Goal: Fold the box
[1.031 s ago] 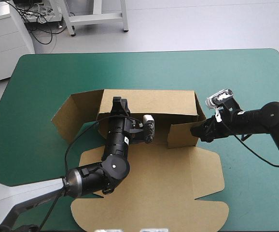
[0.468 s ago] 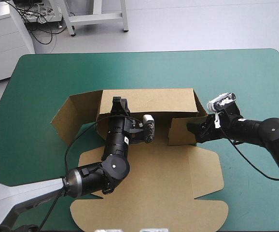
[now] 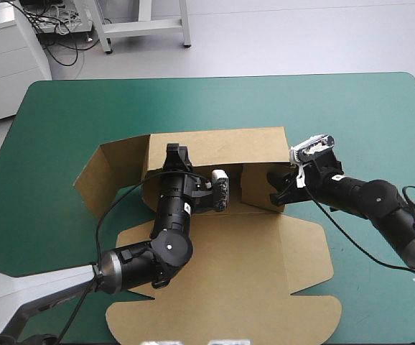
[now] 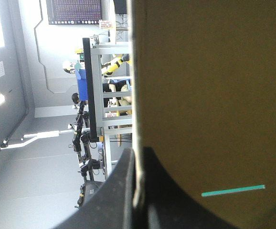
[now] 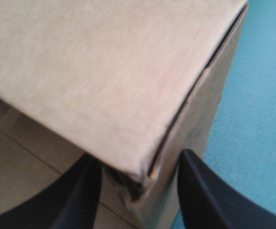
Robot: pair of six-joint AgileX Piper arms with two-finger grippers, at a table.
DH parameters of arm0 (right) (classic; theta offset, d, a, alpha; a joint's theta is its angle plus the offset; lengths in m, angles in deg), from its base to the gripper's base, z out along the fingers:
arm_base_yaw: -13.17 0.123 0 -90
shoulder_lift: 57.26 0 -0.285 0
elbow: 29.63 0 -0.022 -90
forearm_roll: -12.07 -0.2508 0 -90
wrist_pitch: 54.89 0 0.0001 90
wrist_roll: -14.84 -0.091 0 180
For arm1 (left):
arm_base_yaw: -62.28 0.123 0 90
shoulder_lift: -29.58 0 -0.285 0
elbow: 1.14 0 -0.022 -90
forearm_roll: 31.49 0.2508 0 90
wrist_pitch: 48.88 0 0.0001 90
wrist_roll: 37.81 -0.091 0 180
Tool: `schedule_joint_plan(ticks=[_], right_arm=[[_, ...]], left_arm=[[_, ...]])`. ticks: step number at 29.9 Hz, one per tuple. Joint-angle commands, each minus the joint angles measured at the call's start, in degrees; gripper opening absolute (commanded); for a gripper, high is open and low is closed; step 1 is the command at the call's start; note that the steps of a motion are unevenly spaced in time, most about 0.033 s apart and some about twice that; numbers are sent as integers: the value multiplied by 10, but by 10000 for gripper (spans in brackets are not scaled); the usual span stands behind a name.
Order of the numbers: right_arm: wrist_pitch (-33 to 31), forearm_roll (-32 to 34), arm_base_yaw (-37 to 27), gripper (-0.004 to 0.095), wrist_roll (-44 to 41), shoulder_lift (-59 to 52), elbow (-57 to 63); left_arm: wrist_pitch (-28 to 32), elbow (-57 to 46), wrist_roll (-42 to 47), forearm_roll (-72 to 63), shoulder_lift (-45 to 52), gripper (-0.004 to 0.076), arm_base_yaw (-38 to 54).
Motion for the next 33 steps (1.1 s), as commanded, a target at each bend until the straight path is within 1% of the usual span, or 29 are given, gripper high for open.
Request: schedule_joint_plan(ticks=[1, 3, 12, 15, 18, 20, 22, 24, 25, 26, 30, 33], right_arm=[[30, -14, 5, 193, 0, -15, -15], [30, -14, 5, -15, 9, -15, -15], [30, -14, 5, -18, 21, -15, -15], [30, -14, 5, -18, 22, -15, -15], [30, -14, 5, -18, 23, -14, -15], [30, -14, 5, -18, 23, -14, -15], [30, -14, 5, -18, 23, -14, -15], [30, -14, 5, -18, 23, -14, -15], [30, -14, 5, -18, 23, -14, -15], [33, -14, 5, -18, 23, -14, -15], [57, -14, 5, -18, 23, -14, -15], [81, -19, 5, -18, 22, -14, -16]], left_arm=[[-21, 16, 6, 64, 21, -32, -2], [-21, 16, 6, 64, 21, -32, -2], [-24, 16, 6, 64, 21, -32, -2], [-24, 16, 6, 64, 21, -9, -2], [-24, 16, 9, 64, 21, 74, -2], [-21, 16, 9, 64, 21, 174, -2], [-18, 16, 9, 64, 21, 290, -2], [-16, 16, 9, 64, 21, 378, -2], [-15, 16, 9, 64, 21, 410, -2], [-15, 16, 9, 64, 21, 424, -2], [-16, 16, 4, 64, 21, 424, -4], [-32, 16, 3, 64, 21, 424, -19]])
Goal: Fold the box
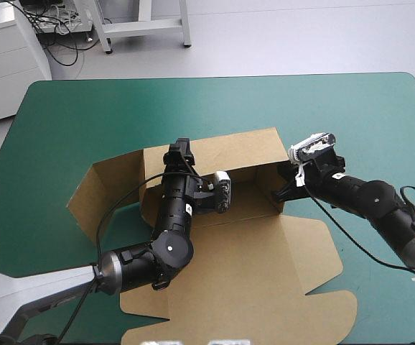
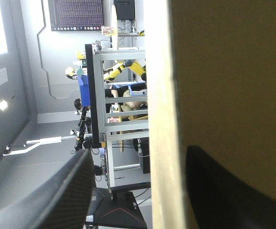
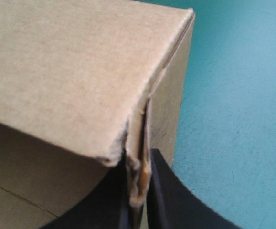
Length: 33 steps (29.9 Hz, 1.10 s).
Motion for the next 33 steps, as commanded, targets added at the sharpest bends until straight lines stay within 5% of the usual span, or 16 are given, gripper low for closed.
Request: schedule_joint_plan(ticks=[1, 9, 19, 21, 25, 33], right_arm=[[48, -24, 1, -18, 2, -15, -17], [122, -24, 1, -18, 2, 17, -40], [123, 12, 1, -18, 3, 99, -141], [121, 12, 1, -18, 1, 108, -150], [116, 12, 1, -18, 1, 110, -153], [112, 12, 1, -18, 1, 110, -153]], left_arm=[[-43, 16, 3, 56, 21, 424, -22], [-93, 16, 3, 56, 21, 424, -92], [-146, 16, 5, 40, 21, 408, -152], [-139, 16, -18, 17, 22, 335, -155], [-66, 34, -173, -99, 24, -24, -152], [-13, 162, -384, -420, 24, -22, -91]])
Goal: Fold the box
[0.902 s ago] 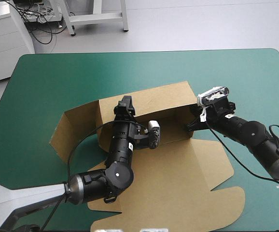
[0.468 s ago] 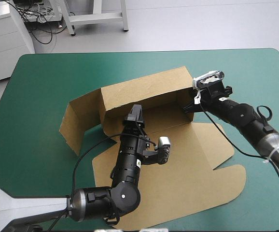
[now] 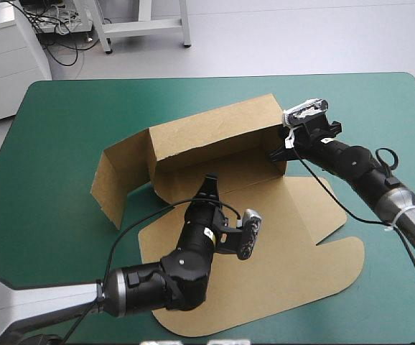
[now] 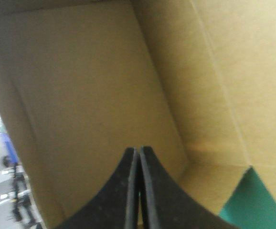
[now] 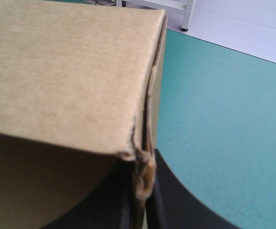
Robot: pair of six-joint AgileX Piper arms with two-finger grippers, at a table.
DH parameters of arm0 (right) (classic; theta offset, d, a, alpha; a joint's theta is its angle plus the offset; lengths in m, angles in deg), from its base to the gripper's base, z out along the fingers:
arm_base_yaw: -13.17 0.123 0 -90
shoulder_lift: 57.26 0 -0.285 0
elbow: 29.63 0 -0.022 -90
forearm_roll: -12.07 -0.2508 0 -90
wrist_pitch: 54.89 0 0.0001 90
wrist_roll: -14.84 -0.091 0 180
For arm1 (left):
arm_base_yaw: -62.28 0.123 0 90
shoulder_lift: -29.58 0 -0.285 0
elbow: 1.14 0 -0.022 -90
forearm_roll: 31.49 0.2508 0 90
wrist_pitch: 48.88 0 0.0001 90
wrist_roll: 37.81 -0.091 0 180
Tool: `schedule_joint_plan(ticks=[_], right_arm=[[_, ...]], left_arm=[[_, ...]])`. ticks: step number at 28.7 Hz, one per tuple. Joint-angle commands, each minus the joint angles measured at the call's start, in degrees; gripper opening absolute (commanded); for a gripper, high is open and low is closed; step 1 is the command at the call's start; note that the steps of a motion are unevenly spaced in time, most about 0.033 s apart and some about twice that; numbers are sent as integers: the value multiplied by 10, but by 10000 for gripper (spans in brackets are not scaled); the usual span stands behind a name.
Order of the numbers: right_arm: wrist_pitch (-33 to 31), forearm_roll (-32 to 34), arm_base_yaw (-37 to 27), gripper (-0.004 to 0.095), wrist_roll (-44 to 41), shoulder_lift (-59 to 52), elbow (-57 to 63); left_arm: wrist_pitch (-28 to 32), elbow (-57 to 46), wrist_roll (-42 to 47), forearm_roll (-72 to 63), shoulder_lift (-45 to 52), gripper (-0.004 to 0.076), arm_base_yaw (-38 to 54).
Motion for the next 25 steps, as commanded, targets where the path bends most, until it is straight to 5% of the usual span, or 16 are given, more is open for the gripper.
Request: schedule_joint_plan(ticks=[1, 13, 25], right_arm=[[19, -9, 1, -18, -1, -21, -24], [-5, -10, 1, -18, -1, -21, -24], [-30, 21, 1, -18, -1, -21, -24]], left_arm=[[-3, 95, -116, -151, 24, -22, 43], [-3, 331, -307, -519, 24, -22, 334], [26, 294, -306, -972, 23, -22, 828]])
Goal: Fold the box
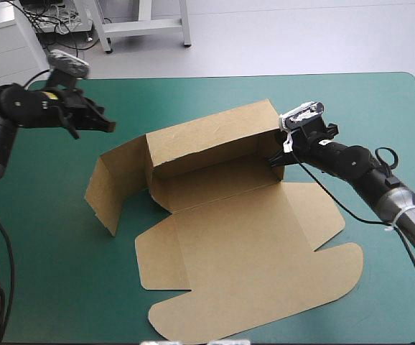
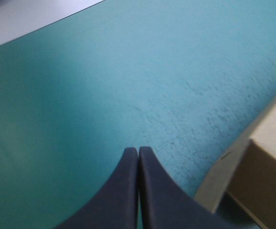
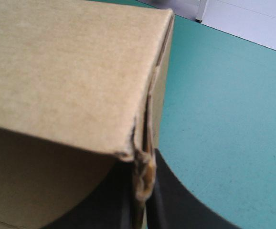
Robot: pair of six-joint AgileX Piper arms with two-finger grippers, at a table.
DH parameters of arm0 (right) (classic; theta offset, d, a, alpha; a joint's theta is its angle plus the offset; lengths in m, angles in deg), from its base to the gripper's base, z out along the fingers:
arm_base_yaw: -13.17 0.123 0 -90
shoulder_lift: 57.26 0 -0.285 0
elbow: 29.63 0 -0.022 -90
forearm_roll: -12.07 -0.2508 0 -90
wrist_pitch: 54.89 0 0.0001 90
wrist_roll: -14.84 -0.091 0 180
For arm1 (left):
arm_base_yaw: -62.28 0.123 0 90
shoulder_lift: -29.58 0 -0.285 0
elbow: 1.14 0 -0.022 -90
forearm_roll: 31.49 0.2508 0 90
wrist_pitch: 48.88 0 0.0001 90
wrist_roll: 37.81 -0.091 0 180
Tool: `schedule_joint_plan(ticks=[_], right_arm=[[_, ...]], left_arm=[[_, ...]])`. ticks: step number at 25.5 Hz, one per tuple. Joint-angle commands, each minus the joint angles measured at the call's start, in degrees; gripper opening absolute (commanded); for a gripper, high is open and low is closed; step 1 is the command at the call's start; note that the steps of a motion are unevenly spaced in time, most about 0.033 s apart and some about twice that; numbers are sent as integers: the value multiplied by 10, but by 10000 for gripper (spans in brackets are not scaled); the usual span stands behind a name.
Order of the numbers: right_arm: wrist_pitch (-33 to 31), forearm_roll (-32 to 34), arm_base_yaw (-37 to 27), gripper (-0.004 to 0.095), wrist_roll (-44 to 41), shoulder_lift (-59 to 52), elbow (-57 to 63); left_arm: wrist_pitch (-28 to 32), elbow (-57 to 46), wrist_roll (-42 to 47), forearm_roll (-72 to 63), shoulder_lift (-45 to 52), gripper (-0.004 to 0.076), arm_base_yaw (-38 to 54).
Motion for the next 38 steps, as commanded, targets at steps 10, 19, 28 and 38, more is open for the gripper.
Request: schedule_joint_plan(ticks=[10, 19, 28, 38], right_arm=[[-5, -2, 1, -18, -4, -21, -23], [-106, 57, -33, -17, -146, -21, -80], [-258, 299, -40, -17, -456, -18, -279], [-503, 327, -40, -17, -562, 2, -343]], left_arm=[[76, -255, -18, -234, 23, -22, 261], [97, -297, -21, -231, 23, -23, 261], [90, -297, -21, -234, 23, -22, 261], [86, -297, -21, -254, 23, -22, 261]])
